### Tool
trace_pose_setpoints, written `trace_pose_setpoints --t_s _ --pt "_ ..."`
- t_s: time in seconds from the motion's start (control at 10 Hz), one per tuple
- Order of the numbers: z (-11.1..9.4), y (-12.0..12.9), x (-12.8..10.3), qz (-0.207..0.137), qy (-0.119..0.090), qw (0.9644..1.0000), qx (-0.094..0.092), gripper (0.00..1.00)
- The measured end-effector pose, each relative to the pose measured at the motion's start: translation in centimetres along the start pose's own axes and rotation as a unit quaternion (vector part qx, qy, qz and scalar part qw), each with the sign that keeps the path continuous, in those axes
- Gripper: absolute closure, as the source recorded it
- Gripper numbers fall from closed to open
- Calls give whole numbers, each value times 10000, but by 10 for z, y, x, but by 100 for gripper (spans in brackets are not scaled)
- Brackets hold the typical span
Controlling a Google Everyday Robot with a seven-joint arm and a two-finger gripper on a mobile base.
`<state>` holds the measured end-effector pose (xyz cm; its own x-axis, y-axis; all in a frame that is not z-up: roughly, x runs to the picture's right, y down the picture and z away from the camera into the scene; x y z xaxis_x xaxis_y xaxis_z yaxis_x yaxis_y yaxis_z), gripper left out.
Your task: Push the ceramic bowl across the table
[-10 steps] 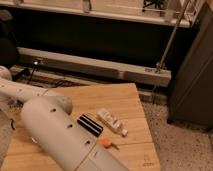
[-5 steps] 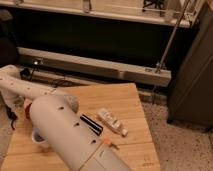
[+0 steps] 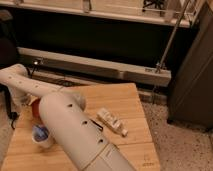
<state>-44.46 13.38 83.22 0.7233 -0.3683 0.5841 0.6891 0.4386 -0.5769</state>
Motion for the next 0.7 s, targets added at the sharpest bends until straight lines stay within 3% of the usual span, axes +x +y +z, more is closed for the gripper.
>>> trace_pose_setpoints --t_s 0.3,0.7 --pt "-12 15 30 200 119 9997 6 50" --pt "-12 54 73 532 208 9982 -192 50"
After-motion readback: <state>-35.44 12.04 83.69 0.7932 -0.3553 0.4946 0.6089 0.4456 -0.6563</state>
